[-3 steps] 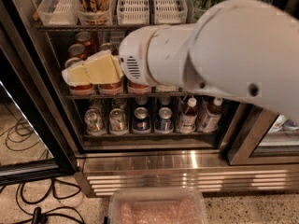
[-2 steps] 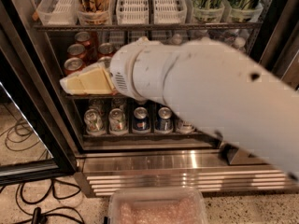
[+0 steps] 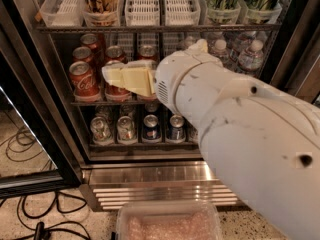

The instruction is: Pick orange can from top shelf of fridge

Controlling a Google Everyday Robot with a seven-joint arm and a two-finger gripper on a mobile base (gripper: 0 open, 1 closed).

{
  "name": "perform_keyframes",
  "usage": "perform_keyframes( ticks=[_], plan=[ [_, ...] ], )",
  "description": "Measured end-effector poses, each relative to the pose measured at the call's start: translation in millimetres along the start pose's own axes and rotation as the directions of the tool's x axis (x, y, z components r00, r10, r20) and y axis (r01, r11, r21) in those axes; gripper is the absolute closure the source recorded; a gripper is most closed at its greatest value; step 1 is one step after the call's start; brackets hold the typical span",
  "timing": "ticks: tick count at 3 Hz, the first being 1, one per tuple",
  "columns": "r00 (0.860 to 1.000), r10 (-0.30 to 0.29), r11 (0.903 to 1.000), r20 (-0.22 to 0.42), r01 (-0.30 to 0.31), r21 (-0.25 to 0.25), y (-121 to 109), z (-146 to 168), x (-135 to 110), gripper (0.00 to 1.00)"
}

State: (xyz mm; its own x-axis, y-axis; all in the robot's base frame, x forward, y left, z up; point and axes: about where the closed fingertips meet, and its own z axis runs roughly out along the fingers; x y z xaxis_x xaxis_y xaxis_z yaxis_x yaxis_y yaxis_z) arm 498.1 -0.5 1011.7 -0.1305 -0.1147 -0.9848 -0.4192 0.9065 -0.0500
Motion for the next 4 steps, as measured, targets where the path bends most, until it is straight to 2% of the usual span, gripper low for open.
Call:
perform_keyframes(
  ticks=[1, 2, 3, 4],
  plan=[
    [1.0, 0.004, 0.9988, 0.003, -0.004, 0.049, -19.0, -11.1, -0.4, 0.0],
    [1.0, 0.004, 0.9988, 0.003, -0.004, 0.049, -19.0, -11.1, -0.4, 0.0],
    [0.998, -0.02, 0.9991, 0.059, 0.017, 0.04, -7.7, -2.9, -11.7, 0.0],
    [0.986, -0.061, 0.9981, 0.153, 0.061, 0.008, 12.7, 14.6, -35.2, 0.0]
  ],
)
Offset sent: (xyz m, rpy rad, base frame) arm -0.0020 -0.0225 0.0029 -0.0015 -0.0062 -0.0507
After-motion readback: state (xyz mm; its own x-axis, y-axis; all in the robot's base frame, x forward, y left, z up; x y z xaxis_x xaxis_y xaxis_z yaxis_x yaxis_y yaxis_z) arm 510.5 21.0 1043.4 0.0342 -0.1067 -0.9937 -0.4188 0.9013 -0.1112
